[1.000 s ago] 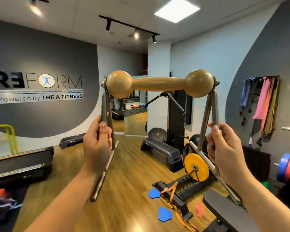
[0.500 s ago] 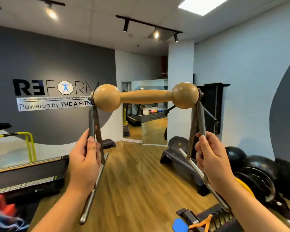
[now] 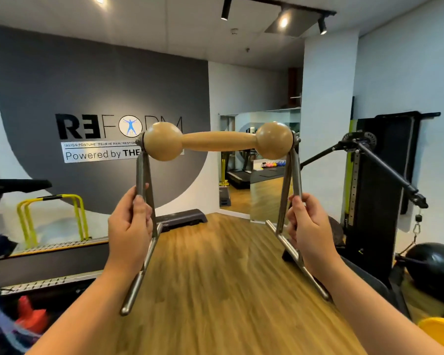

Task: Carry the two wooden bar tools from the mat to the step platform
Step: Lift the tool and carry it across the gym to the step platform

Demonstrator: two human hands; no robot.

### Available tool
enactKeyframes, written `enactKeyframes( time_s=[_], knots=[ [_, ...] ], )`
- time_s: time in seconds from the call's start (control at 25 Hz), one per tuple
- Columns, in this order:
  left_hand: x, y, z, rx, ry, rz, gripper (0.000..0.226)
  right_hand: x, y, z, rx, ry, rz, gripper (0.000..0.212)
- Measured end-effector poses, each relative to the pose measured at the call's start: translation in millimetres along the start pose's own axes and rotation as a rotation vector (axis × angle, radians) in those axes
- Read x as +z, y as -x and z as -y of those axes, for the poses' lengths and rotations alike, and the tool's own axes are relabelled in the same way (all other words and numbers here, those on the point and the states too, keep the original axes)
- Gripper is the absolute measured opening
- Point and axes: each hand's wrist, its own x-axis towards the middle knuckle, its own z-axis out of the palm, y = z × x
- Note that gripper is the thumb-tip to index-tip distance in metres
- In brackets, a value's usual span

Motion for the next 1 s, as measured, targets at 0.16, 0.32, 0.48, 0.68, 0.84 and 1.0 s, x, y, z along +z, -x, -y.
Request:
enactKeyframes(
  time_s=[0.16, 0.32, 0.48, 0.68, 0.84, 1.0],
  knots=[
    [33, -81, 79, 0.004, -0.070, -0.072, 0.026, 30, -124, -69, -0.030, -0.011, 0.055, 0.019],
    [48, -152, 150, -0.002, -0.115, -0.121, 0.026, 69, -217, -132, -0.041, -0.041, 0.097, 0.020],
    [59, -224, 243, 0.020, -0.177, -0.138, 0.026, 118, -314, -213, -0.064, -0.045, 0.134, 0.024],
    [61, -327, 373, 0.036, -0.184, -0.140, 0.025, 187, -433, -323, -0.089, -0.059, 0.124, 0.027],
    [71, -424, 472, 0.039, -0.235, -0.127, 0.028, 240, -537, -401, -0.117, 0.009, 0.075, 0.032],
    [86, -498, 564, 0.060, -0.265, -0.098, 0.030, 278, -627, -473, -0.115, 0.013, 0.069, 0.028]
  ],
)
